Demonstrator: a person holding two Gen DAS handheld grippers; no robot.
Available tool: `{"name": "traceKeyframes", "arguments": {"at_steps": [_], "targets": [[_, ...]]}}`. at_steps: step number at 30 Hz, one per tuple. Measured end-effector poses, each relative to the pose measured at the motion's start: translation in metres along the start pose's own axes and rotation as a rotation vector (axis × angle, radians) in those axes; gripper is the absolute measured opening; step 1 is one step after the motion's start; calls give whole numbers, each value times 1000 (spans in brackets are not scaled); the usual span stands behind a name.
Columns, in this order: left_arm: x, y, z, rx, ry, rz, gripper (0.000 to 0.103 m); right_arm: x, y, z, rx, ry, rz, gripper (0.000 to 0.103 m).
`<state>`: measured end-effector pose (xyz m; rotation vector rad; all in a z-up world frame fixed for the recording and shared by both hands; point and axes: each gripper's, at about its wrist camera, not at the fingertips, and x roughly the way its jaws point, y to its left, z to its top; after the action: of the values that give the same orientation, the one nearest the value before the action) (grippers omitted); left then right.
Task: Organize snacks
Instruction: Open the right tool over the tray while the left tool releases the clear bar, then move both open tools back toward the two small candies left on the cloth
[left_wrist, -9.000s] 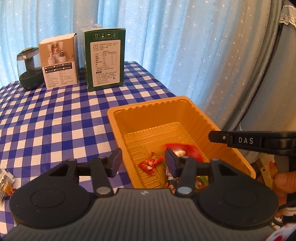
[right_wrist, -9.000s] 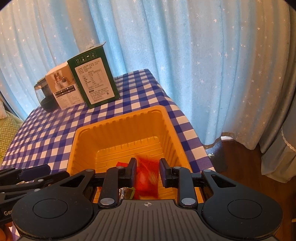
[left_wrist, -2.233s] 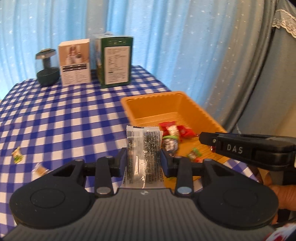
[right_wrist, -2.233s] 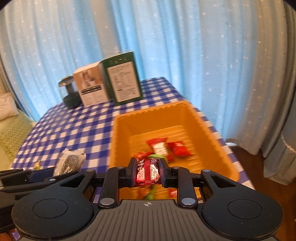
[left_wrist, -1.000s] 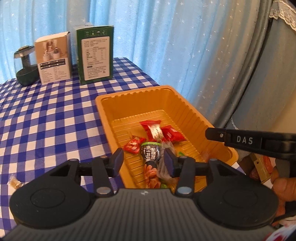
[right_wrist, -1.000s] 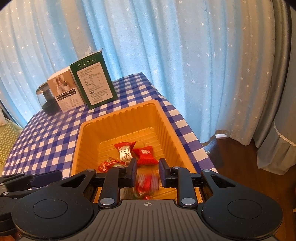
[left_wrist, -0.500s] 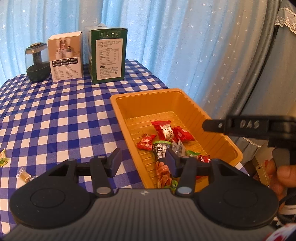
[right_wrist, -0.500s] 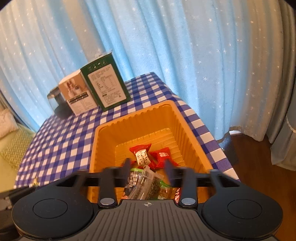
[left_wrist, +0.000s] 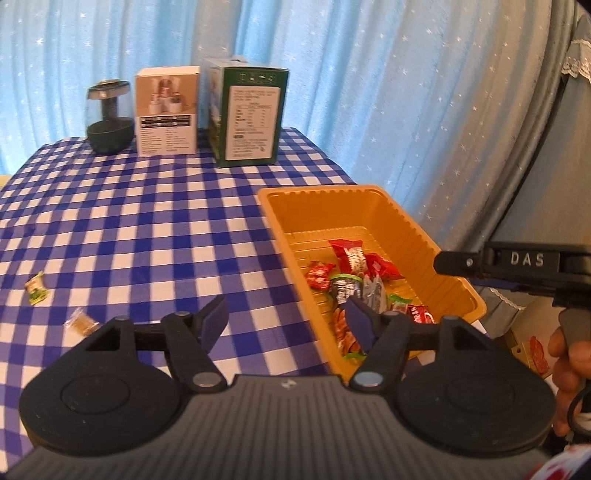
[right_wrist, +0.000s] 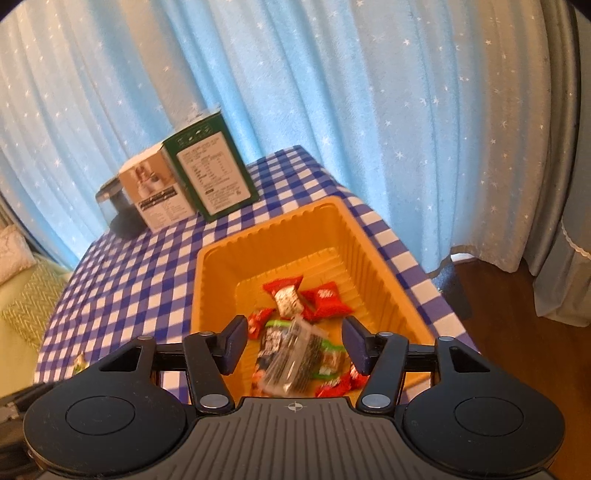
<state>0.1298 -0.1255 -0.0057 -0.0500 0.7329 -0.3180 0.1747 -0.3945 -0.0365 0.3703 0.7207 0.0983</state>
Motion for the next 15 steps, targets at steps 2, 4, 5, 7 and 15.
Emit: {"name": "traceKeyframes", "arguments": {"at_steps": [2, 4, 5, 7, 15], "targets": [[-8, 7, -2, -11, -6, 11, 73, -3, 9, -6, -12, 8, 9, 59], [-17, 15, -4, -22, -11, 25, 74, -6, 18, -13, -25, 17, 19, 60], [-21, 19, -6, -27, -14, 31, 75, -7, 24, -16, -31, 21, 24, 60], [-31, 27, -9, -38, -22, 46, 79, -8, 35, -23, -46, 29, 36, 61], [-74, 68, -25, -75, -52, 130, 89, -13, 77, -50, -93, 54, 91, 62]]}}
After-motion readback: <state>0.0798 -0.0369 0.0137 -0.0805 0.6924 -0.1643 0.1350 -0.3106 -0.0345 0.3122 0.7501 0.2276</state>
